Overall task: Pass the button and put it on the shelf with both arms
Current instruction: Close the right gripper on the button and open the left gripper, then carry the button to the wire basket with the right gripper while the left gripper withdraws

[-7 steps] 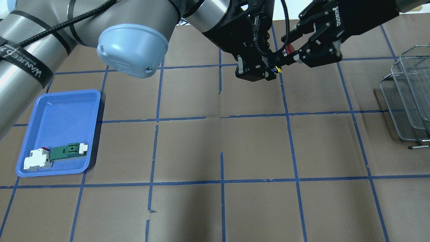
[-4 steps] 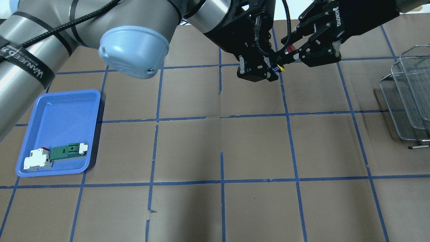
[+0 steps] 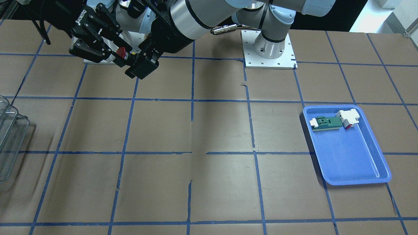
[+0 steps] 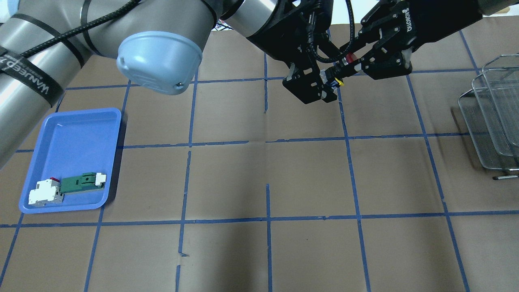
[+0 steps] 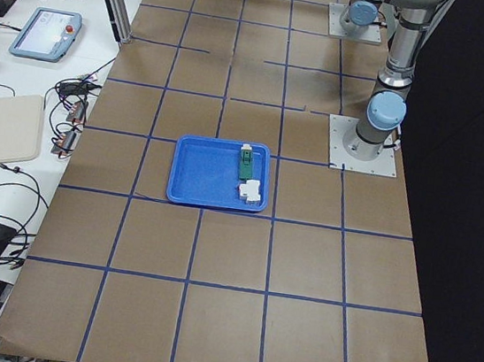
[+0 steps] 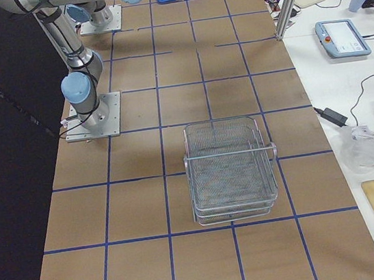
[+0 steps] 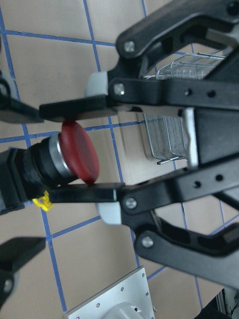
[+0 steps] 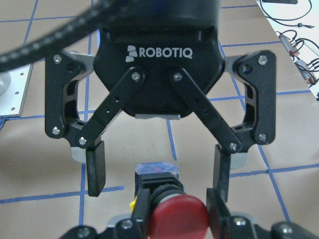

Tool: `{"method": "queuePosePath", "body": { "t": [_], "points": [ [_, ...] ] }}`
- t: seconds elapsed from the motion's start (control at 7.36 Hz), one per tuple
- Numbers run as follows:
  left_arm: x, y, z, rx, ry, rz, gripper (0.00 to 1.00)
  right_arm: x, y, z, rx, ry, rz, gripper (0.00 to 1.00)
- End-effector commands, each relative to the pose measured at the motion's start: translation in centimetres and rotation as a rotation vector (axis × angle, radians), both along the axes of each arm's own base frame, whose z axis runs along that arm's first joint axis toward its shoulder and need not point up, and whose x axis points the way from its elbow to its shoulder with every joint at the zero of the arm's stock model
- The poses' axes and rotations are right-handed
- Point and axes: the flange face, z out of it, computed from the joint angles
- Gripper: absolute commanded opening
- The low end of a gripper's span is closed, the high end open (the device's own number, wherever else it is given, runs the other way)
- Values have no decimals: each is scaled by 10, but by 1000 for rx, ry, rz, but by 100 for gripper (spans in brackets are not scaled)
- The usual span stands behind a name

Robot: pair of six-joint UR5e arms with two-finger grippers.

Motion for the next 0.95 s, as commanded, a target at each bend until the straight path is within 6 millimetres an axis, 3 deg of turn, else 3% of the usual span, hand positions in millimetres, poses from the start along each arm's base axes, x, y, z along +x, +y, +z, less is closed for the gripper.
{"method": "queuePosePath", "body": {
  "t": [0.0, 0.14, 0.41, 0.54, 0.68, 0.82],
  "points": [
    [28, -19, 1, 9, -7, 66, 100, -8, 0, -6, 15, 68, 4, 0],
    [59, -37, 3, 76, -16, 195, 100, -27, -3, -7, 11, 176, -8, 0],
    [128, -62, -4, 143, -144, 432, 100, -97, -8, -14, 29, 341, -74, 0],
    [148, -67, -10, 166, -196, 506, 100, -142, -26, -27, -27, 463, -71, 0],
    [162, -63, -11, 186, -247, 582, 100, -190, -50, -56, -1, 573, -60, 0],
    [183, -55, -6, 182, -349, 693, 100, -229, -60, -66, -39, 623, 6, 0]
  ]
}}
